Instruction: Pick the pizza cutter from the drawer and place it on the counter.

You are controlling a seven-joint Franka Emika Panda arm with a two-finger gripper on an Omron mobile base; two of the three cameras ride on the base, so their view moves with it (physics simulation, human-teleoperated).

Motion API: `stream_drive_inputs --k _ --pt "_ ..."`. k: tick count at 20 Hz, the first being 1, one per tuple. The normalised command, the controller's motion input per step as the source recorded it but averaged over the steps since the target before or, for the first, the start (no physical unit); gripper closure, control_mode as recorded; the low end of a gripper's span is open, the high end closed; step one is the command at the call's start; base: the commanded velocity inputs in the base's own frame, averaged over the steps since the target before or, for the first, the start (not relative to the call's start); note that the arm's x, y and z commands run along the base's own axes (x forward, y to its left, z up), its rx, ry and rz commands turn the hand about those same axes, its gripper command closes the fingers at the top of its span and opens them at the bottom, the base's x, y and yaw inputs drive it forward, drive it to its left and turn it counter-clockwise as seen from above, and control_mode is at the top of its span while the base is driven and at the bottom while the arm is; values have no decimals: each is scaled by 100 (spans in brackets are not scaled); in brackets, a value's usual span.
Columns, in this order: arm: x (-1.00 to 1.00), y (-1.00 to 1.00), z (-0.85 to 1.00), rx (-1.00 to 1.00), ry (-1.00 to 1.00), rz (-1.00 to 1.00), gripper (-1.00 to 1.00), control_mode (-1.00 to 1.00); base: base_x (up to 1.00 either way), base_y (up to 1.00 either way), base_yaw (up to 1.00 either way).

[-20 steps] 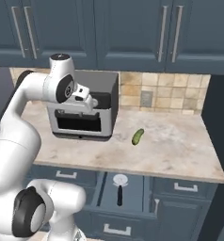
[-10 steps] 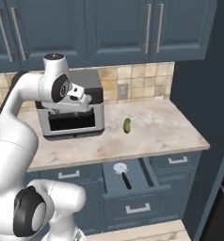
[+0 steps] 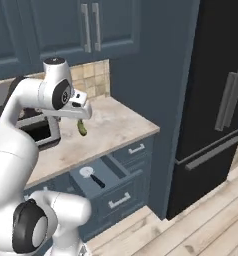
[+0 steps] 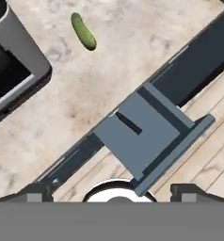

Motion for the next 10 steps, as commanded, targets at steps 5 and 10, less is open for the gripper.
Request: stream_drive_inputs --k 5,10 --pt "0 0 0 0 0 0 -100 100 14 42 -70" --pt "0 0 0 0 0 0 -100 100 0 5 -60"
